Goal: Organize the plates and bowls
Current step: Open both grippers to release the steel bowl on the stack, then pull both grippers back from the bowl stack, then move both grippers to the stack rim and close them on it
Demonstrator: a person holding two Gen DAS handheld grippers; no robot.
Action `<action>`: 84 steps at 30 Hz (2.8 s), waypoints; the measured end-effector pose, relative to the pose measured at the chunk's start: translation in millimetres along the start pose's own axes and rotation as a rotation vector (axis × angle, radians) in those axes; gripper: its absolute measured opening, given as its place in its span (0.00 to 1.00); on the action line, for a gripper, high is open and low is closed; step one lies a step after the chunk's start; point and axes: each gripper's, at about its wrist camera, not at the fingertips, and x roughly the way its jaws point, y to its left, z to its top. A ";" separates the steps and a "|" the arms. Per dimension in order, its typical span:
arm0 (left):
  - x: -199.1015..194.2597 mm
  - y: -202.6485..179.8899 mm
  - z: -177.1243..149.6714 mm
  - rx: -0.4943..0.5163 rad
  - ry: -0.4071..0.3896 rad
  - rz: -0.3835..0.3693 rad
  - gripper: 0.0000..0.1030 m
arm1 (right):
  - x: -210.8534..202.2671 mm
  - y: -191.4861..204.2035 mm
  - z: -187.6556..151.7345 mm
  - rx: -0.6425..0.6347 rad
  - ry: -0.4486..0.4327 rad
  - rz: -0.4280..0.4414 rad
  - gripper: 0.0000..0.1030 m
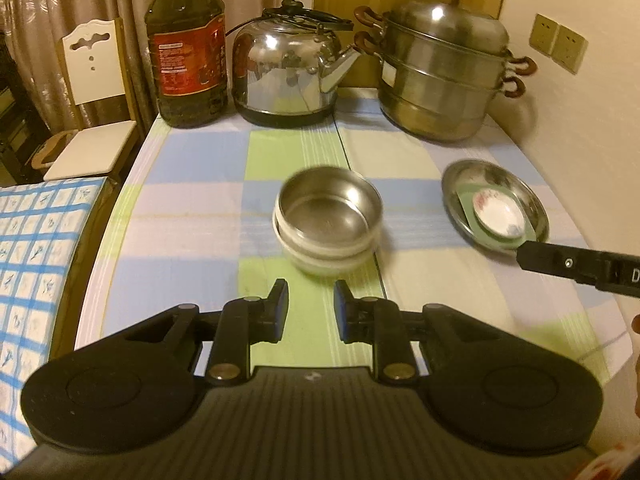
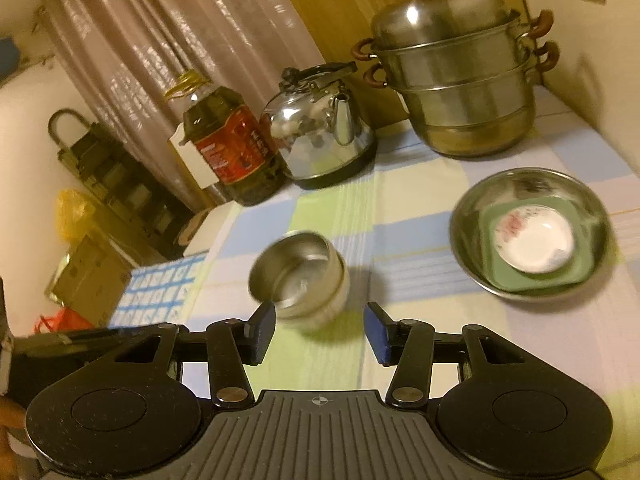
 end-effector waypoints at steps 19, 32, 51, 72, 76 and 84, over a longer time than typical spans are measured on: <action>-64.4 -79.3 -115.5 -0.028 0.056 0.026 0.21 | -92.3 -18.4 -103.5 -0.128 0.101 -0.092 0.48; -89.9 -110.6 -140.2 -0.016 0.036 0.029 0.21 | -129.5 -31.6 -124.7 -0.159 0.094 -0.133 0.48; -103.5 -123.7 -153.2 -0.028 0.025 0.038 0.25 | -144.8 -34.9 -132.4 -0.177 0.058 -0.110 0.48; -5.4 -31.3 -50.2 -0.081 0.001 0.080 0.25 | -36.7 -57.8 -36.8 -0.067 0.051 -0.109 0.48; 22.9 -8.1 -19.7 -0.096 0.004 0.083 0.26 | 8.4 -46.4 -10.5 -0.075 0.059 -0.088 0.48; 70.2 28.0 25.7 -0.145 0.037 0.049 0.33 | 74.7 -25.6 30.9 -0.061 0.076 -0.043 0.48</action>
